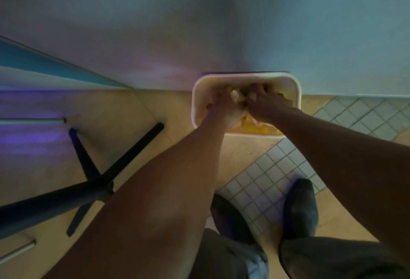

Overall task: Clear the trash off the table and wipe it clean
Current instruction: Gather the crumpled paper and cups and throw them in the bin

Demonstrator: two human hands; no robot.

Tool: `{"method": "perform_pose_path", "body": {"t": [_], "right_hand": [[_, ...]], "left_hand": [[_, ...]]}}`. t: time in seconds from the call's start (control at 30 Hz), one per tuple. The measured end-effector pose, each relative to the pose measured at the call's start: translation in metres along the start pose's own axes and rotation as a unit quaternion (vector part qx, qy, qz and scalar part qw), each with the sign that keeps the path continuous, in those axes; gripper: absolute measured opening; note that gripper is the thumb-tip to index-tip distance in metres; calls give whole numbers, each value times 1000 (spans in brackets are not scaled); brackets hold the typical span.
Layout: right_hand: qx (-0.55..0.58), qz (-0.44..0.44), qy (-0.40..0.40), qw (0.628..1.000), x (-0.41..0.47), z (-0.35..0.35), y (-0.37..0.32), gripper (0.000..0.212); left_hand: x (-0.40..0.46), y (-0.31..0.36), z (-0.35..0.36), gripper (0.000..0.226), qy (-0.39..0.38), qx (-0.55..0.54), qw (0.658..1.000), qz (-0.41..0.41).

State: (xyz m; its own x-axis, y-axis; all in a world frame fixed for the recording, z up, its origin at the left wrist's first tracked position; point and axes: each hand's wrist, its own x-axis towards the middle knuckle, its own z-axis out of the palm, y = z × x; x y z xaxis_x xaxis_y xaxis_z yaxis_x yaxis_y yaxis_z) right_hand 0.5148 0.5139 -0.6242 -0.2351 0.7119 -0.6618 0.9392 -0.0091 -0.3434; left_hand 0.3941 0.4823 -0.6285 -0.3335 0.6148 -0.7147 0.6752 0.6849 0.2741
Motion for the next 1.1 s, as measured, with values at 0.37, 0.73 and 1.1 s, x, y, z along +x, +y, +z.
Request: {"method": "perform_pose_path", "body": {"t": [0.37,0.73,1.1], "right_hand": [[38,0,-3,999,-163,-96,-35,49],[127,27,-10,991,-380,-215,-77,41],[137,-72,33,987,-509,-268,-159,34]], "left_hand": [[-195,15,-84,70,-11,-37,998,47],[-413,44,-189,67,-13,-116,990,84],[-552,10,-261,62,83,-164,973,140]]}}
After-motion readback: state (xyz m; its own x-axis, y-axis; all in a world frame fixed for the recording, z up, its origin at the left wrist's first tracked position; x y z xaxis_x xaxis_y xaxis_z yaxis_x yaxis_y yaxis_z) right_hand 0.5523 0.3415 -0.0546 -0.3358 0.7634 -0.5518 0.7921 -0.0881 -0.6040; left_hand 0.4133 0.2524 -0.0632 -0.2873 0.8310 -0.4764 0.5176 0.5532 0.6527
